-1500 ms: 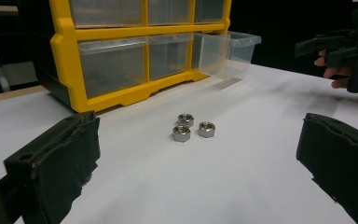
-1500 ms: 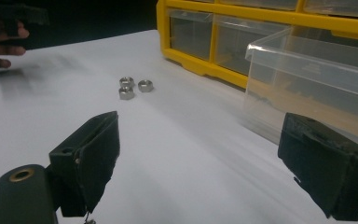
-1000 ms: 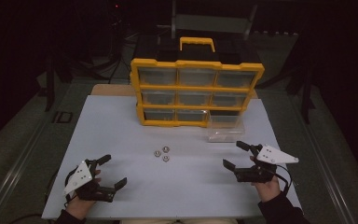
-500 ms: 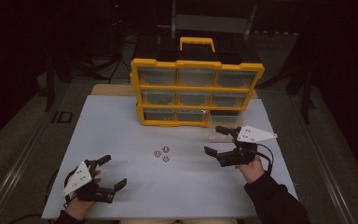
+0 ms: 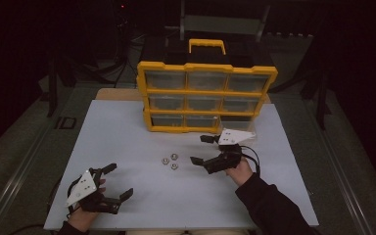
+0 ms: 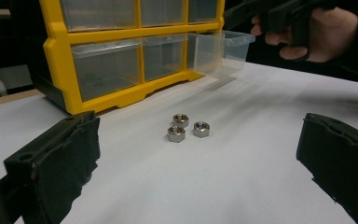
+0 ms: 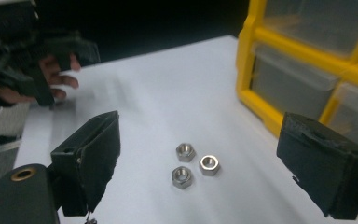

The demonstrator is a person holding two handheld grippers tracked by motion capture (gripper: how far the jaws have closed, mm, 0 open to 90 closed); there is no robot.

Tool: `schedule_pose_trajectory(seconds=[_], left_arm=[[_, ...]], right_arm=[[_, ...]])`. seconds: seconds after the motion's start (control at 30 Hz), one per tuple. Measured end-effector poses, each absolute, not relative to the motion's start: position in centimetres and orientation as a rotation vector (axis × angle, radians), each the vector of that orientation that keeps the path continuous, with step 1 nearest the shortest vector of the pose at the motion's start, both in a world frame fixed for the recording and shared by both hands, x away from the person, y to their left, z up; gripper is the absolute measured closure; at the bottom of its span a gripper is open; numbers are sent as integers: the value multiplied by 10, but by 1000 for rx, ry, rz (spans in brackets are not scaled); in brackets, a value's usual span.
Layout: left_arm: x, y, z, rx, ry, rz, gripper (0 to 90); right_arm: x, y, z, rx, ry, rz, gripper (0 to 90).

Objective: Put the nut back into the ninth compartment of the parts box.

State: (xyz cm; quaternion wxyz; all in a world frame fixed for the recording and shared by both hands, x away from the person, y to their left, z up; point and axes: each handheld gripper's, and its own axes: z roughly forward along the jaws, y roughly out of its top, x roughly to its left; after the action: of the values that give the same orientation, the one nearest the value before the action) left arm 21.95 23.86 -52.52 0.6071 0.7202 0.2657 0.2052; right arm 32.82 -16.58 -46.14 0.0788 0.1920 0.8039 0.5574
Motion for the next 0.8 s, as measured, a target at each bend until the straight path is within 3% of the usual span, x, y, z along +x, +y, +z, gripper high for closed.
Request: schedule_pose_trajectory(seconds=[0.63,0.8], left_arm=[[219,239,-525,1668,612,472,0],[219,239,-526,1671,610,472,0]], right_arm=[[344,-119,-517,530,2592,1517,153],[343,-110,-525,485,2635,1469,274]])
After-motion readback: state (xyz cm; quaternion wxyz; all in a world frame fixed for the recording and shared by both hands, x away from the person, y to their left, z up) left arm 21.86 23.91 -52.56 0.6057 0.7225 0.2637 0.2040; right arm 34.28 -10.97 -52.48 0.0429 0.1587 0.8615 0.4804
